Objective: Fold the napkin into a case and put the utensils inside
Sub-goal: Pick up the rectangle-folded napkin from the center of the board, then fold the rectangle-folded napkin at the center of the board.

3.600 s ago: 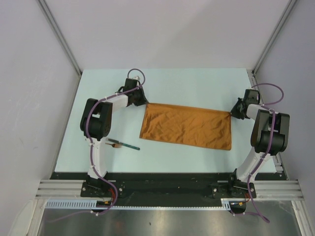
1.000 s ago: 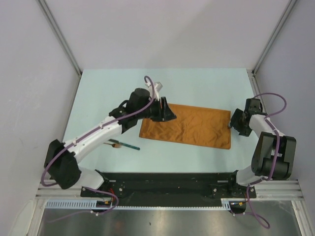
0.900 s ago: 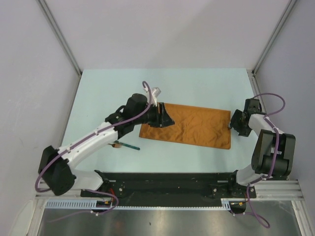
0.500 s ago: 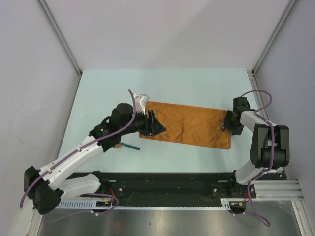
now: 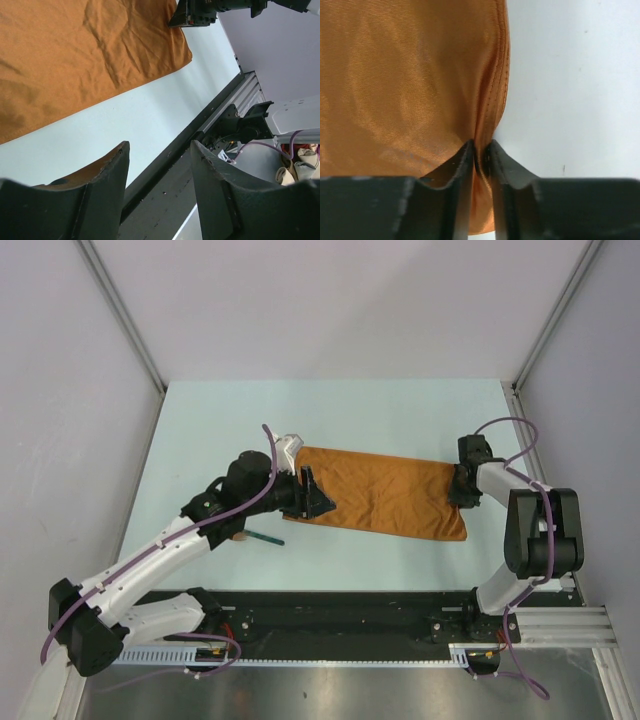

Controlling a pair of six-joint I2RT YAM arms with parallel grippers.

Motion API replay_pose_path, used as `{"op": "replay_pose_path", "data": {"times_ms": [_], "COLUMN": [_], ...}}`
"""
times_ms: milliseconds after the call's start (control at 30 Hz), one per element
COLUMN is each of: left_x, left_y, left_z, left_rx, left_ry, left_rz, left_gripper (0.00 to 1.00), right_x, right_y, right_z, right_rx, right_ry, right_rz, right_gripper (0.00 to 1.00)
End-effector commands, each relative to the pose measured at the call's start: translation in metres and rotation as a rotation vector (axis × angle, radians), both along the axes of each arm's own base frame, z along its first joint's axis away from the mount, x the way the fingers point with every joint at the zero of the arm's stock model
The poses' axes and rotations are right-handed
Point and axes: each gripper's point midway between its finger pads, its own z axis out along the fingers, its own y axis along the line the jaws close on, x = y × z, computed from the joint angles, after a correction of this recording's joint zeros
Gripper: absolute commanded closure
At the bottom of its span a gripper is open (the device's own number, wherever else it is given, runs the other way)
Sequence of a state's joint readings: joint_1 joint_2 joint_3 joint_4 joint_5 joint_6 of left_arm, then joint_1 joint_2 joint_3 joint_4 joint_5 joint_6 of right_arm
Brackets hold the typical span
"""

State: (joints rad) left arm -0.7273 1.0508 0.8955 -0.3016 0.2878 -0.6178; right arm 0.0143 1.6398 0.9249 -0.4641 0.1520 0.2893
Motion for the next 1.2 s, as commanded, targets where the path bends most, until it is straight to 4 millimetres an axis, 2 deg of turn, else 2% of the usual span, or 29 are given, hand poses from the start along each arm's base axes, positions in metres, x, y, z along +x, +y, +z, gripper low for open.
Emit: {"op": "replay_pose_path", "data": {"times_ms": [0,133,200,267,367,567,633,700,867,900,967,1000,1033,1067,1100,1133,1167], "left_x": [0.001,0.004,0.005,0.007,0.006,0.010,0.011,0.013,0.015,0.016,0.017,0.017,0.019,0.019,0.020,0.021,0.021], "left_y": [-0.001,-0.001,-0.001,-0.002,-0.008,-0.017,-0.019,-0.019,-0.017,-0.016,-0.015,-0.014,-0.012,-0.012,-0.011,-0.008,-0.007], "left_z": [0.005,0.004,-0.002,-0.015,-0.026,-0.030,-0.029,-0.032,-0.040,-0.041,-0.042,-0.042,-0.043,-0.044,-0.044,-0.043,-0.044], "left_rx": [-0.010,-0.006,0.008,0.029,0.025,0.007,0.001,0.008,0.028,0.029,0.033,0.034,0.035,0.036,0.036,0.034,0.036], "left_ry": [-0.033,-0.039,-0.031,-0.004,0.028,0.056,0.060,0.063,0.068,0.065,0.064,0.063,0.060,0.063,0.063,0.061,0.063], "left_rz": [-0.012,-0.006,-0.003,-0.003,-0.018,-0.026,-0.027,-0.022,-0.017,-0.015,-0.013,-0.012,-0.007,-0.005,-0.004,0.000,0.001], "left_gripper": [0.43,0.43,0.43,0.43,0.44,0.44,0.44,0.44,0.44,0.44,0.44,0.45,0.44,0.44,0.44,0.44,0.45], "right_x": [-0.016,-0.015,-0.016,-0.014,-0.017,-0.025,-0.024,-0.022,-0.004,0.000,0.011,0.014,0.017,0.018,0.030,0.031,0.034], "right_y": [0.007,0.007,-0.001,-0.006,-0.029,-0.064,-0.070,-0.066,-0.032,-0.005,0.020,0.044,0.058,0.065,0.080,0.105,0.115], "right_z": [-0.023,-0.016,-0.010,0.003,0.020,0.043,0.050,0.055,0.080,0.082,0.090,0.092,0.094,0.086,0.097,0.097,0.085], "right_rx": [0.007,0.005,-0.013,-0.016,-0.009,-0.086,-0.117,-0.130,-0.148,-0.134,-0.129,-0.126,-0.125,-0.157,-0.151,-0.148,-0.166], "right_ry": [0.079,0.062,0.049,0.006,-0.036,-0.075,-0.078,-0.075,-0.108,-0.116,-0.138,-0.144,-0.153,-0.121,-0.155,-0.159,-0.124], "right_rz": [0.008,0.008,-0.022,-0.037,-0.112,-0.164,-0.164,-0.134,-0.075,-0.010,0.021,0.077,0.089,0.101,0.117,0.178,0.191], "right_gripper": [0.80,0.94,1.00,1.00,1.00,1.00,1.00,1.00,1.00,1.00,1.00,1.00,1.00,1.00,1.00,1.00,1.00]}}
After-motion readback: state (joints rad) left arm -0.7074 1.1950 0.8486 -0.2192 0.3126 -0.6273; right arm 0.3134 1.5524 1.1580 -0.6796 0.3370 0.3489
